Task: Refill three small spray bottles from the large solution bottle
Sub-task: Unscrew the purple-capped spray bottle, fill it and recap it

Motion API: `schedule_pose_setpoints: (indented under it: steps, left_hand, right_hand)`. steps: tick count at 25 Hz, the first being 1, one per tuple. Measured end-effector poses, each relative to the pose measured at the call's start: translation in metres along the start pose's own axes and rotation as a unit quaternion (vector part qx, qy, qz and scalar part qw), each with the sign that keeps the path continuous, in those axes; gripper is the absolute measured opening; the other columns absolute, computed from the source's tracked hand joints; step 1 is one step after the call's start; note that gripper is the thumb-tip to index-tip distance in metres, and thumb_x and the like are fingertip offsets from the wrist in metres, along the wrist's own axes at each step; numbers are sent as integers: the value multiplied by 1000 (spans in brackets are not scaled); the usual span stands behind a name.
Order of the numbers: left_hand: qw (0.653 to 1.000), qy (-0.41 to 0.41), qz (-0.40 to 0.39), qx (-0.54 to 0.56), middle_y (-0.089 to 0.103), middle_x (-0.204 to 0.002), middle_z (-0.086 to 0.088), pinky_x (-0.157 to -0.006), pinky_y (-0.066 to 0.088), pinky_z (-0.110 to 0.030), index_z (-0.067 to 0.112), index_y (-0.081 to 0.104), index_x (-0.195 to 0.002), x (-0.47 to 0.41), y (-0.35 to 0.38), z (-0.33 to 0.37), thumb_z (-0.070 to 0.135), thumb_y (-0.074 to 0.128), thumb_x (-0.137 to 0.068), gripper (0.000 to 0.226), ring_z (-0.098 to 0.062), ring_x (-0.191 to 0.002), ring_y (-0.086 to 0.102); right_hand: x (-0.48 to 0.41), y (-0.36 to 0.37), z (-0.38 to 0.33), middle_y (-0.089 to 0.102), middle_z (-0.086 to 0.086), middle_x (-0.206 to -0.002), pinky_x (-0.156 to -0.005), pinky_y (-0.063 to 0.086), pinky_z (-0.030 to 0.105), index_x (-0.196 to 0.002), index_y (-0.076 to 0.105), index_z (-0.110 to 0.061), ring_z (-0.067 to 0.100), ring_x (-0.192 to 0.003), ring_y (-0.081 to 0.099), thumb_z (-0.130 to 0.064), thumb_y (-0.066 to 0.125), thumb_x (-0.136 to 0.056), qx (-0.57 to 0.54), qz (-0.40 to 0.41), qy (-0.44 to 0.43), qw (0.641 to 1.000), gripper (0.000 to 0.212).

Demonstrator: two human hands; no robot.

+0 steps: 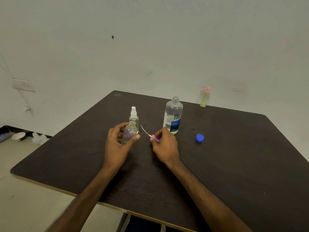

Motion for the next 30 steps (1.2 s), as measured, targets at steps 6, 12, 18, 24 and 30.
schedule_pose_setpoints:
  steps: [6, 12, 18, 24, 30]
  left_hand:
    - [999, -16, -27, 22, 63, -126, 2, -94, 57, -42, 26, 59, -129, -6, 21, -8, 28, 84, -77, 58, -10, -108, 65]
    - [998, 33, -52, 3, 61, -122, 12, -87, 51, -19, 32, 55, -124, -11, 53, 10, 25, 82, -81, 51, 1, -108, 60]
    - [997, 61, -55, 11, 62, -124, 4, -77, 49, -6, 32, 54, -123, -26, 79, 19, 28, 79, -82, 48, 0, -108, 60]
    - [995, 59, -52, 55, 62, -120, 3, -60, 55, -31, 36, 56, -122, -21, 89, 7, 37, 80, -81, 48, -21, -98, 69]
    - [995, 70, -50, 42, 61, -126, 5, -89, 55, -23, 31, 54, -129, -20, 91, 13, 39, 77, -80, 55, -4, -113, 62]
  right_hand:
    - [5, -3, 7, 56, -8, -95, -80, 53, 29, -99, 50, -25, 9, -91, 56, -37, 74, -85, -41, 16, 16, 999, 30]
    - [0, -48, 29, 52, -3, -110, -85, 52, 36, -113, 47, -21, 15, -98, 53, -35, 74, -85, -173, 238, 26, 955, 42]
    - [-34, -39, 45, 40, 0, -147, -111, 38, 36, -144, 32, -20, 17, -136, 39, -42, 77, -80, -206, 167, 56, 962, 81]
    - [-55, -26, 46, 42, 0, -149, -105, 44, 26, -151, 18, -24, 13, -133, 45, -43, 80, -77, -218, 97, 12, 971, 99]
    - [-47, -36, 45, 56, -5, -135, -90, 49, 10, -142, 37, -22, -1, -112, 54, -35, 82, -77, -226, 133, 1, 965, 80]
Point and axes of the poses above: each hand's wrist, its own x-axis away from the middle knuckle, its own y-axis out of the palm, z = x × y, the point moved 4 cm from there along -x, towards the middle knuckle
